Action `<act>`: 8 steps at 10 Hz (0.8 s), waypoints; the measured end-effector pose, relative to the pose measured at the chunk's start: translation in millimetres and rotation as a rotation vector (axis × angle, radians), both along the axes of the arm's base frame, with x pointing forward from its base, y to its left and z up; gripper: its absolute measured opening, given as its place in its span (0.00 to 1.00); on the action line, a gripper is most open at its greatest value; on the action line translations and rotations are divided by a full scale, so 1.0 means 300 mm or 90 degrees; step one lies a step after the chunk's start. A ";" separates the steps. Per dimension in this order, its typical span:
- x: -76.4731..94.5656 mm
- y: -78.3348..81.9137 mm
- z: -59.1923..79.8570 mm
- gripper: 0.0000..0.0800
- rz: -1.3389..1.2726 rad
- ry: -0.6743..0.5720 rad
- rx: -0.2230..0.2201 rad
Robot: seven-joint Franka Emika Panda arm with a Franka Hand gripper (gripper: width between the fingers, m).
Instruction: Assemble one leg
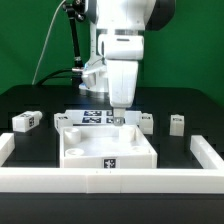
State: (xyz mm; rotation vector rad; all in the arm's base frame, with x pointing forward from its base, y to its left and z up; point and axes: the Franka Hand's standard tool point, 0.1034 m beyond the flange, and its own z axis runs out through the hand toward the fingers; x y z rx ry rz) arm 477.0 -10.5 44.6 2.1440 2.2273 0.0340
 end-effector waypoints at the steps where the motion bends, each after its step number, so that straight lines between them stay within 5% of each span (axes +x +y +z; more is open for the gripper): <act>1: -0.041 -0.031 -0.025 0.81 0.001 0.011 0.001; 4: -0.096 -0.064 -0.104 0.81 0.006 0.037 0.007; 7: -0.090 -0.040 -0.121 0.81 -0.001 0.033 0.011; 8: -0.093 -0.046 -0.123 0.66 -0.003 0.034 0.010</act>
Offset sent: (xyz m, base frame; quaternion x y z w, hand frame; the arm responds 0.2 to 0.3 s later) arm -0.0080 0.0011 -0.0244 0.0015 0.0282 -0.0587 0.9979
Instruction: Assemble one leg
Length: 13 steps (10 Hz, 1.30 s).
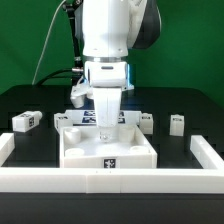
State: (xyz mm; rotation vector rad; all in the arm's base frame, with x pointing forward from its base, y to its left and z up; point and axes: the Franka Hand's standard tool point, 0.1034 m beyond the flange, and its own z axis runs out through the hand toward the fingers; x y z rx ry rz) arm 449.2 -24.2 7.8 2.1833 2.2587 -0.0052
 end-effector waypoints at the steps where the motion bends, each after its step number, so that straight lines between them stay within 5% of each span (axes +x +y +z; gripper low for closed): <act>1: 0.000 -0.001 0.000 0.48 0.000 0.000 0.000; 2: 0.000 -0.001 0.000 0.32 -0.001 0.000 0.000; 3: -0.001 -0.001 -0.001 0.32 -0.001 0.000 0.000; 4: -0.001 -0.001 -0.001 0.10 -0.001 0.000 0.000; 12: -0.001 0.002 -0.001 0.07 -0.007 0.001 0.000; 13: -0.001 0.063 -0.001 0.07 -0.018 0.001 0.004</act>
Offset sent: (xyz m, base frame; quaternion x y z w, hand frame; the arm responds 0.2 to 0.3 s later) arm 0.0000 0.0000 0.0000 0.0000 0.0000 0.0000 1.0000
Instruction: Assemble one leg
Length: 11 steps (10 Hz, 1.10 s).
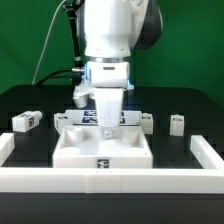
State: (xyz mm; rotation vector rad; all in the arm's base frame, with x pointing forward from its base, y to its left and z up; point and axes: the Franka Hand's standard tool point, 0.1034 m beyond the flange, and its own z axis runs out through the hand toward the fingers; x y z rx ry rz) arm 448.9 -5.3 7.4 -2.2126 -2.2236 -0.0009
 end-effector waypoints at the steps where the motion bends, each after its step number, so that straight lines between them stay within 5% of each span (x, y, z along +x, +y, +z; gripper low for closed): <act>1: 0.001 0.075 0.000 0.07 0.000 0.001 0.001; 4: 0.041 0.260 0.001 0.07 -0.012 -0.009 0.007; 5: 0.055 0.283 0.001 0.07 -0.009 -0.011 0.008; 11: 0.140 0.277 0.002 0.07 -0.008 0.022 -0.011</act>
Offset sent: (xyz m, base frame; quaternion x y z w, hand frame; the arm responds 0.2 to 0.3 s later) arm 0.0247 0.0751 -0.0015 -0.0179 0.0048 0.0193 0.9996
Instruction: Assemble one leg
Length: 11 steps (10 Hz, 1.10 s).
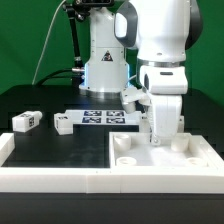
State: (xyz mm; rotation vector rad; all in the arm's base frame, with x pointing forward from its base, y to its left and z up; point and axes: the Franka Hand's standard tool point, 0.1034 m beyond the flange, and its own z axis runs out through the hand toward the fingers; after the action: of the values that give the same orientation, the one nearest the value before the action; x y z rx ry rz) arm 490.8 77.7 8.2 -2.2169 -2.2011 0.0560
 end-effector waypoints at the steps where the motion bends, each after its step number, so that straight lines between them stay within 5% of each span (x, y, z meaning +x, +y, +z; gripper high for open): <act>1: 0.000 -0.001 0.000 0.07 -0.001 0.000 0.000; 3: -0.001 -0.002 -0.001 0.07 -0.001 -0.001 0.000; 4: 0.000 -0.003 -0.001 0.36 -0.002 -0.001 0.000; 5: 0.000 -0.004 -0.001 0.36 -0.002 -0.001 0.000; 6: 0.000 -0.004 -0.001 0.60 -0.002 -0.001 0.000; 7: 0.000 -0.005 -0.001 0.74 -0.002 -0.001 0.000; 11: 0.000 -0.007 -0.001 0.81 -0.003 -0.001 0.000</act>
Offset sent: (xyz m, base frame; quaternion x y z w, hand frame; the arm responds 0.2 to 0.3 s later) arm 0.0000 0.0000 0.0000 0.0000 0.0000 0.0000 1.0000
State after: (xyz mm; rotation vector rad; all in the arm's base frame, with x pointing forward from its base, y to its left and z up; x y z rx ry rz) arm 490.8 75.7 7.9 -2.2225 -2.1964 0.0551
